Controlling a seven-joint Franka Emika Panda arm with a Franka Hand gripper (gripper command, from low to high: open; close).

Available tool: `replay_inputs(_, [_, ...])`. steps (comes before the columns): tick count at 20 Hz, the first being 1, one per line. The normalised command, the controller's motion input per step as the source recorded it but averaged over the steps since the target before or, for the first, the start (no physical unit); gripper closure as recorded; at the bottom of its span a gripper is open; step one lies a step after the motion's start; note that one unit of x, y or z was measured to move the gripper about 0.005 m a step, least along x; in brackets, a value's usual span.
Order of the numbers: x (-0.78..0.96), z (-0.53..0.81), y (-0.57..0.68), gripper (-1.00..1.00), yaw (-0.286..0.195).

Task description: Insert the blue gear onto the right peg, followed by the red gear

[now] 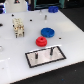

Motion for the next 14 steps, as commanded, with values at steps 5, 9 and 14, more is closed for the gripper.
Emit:
replay_inputs(5, [-0.56, -0.19, 0.39, -1.00, 0.000])
replay_inputs(9, [-0.52, -0.28, 0.38, -1.00, 0.000])
replay_inputs(14, [-0.42, -0.39, 0.31, -1.00, 0.000])
